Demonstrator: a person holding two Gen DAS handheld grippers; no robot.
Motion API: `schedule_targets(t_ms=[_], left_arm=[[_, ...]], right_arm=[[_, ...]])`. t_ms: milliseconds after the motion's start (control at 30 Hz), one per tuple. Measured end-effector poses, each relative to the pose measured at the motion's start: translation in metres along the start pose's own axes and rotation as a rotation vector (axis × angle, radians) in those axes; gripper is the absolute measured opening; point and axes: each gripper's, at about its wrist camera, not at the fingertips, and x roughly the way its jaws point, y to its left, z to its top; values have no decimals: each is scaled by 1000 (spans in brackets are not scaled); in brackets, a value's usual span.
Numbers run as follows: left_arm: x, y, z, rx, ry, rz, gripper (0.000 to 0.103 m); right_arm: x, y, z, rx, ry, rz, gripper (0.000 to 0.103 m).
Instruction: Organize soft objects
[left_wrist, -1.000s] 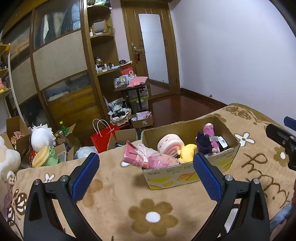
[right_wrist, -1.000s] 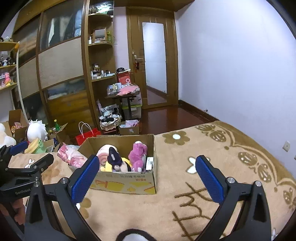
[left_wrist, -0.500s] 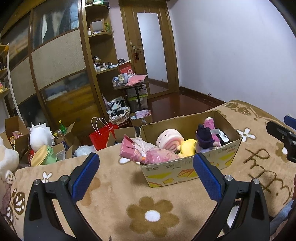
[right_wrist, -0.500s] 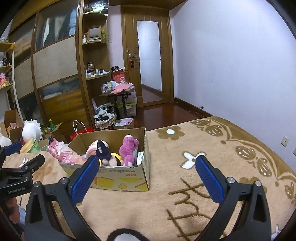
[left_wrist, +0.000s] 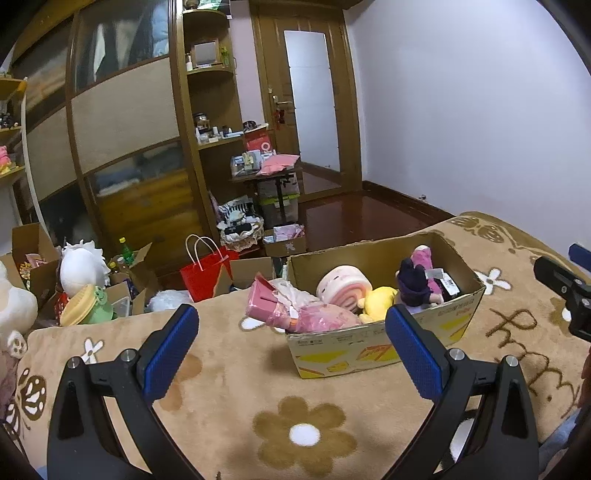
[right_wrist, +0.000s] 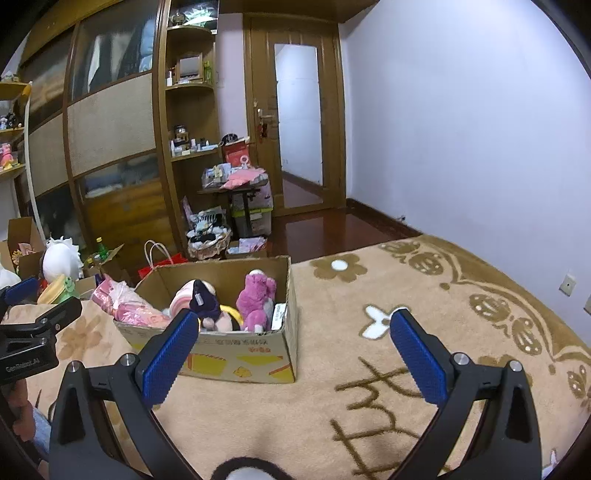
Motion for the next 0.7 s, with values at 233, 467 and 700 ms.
schedule_targets(t_ms=[233, 467, 700], left_arm=[[1, -1, 1, 5, 5, -6, 100], [0, 0, 1, 1, -1, -2, 100], [-2, 0, 0, 1, -10, -1, 100]], right_arm=[[2, 2, 0, -11, 2, 0, 103], [3, 2, 1, -7, -1, 1, 103], [3, 2, 0, -11, 3, 1, 103]])
